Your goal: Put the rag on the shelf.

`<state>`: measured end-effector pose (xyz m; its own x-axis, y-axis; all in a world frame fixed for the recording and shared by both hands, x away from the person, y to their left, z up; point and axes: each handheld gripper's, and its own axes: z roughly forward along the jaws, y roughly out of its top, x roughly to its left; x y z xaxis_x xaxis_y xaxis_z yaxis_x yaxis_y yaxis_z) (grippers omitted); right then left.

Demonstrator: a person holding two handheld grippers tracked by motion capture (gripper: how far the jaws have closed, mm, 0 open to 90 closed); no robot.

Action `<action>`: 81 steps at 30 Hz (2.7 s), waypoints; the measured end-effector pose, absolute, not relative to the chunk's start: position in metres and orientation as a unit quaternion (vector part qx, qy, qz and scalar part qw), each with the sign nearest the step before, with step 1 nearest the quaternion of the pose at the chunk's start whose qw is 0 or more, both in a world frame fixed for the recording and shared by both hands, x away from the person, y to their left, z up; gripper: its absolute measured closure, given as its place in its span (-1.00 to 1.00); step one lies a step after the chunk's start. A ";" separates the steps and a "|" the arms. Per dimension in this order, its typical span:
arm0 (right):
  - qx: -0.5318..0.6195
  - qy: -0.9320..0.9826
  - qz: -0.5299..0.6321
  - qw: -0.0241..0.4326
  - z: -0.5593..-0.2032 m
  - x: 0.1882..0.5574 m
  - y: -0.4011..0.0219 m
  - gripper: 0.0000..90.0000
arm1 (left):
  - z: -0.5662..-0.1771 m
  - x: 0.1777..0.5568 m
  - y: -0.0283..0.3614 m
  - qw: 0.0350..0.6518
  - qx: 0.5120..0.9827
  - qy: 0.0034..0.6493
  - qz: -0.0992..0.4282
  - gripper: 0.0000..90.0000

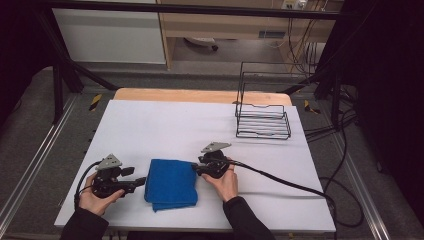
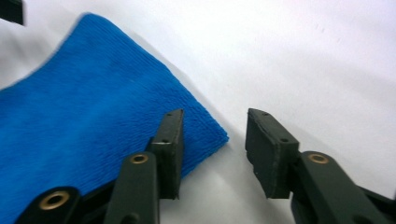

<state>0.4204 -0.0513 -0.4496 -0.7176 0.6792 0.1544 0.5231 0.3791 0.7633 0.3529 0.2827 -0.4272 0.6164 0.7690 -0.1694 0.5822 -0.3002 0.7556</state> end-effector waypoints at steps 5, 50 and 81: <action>0.365 0.828 0.420 0.072 -0.458 0.424 -0.049 0.58 | -0.428 0.354 0.282 0.412 0.799 0.423 0.114 -0.26; 0.435 0.805 0.365 0.175 -0.434 0.431 -0.147 0.80 | -0.433 0.382 0.140 0.370 0.866 0.335 -0.004 0.32; 0.386 0.810 0.426 0.115 -0.426 0.360 -0.146 -0.06 | -0.414 0.391 0.158 0.346 0.863 0.364 0.054 0.97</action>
<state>0.3596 -0.1462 -0.4263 -0.6752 0.7237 0.1430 0.5280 0.3387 0.7788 0.3909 0.1580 -0.4144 0.7289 0.6660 -0.1586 0.5911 -0.4952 0.6367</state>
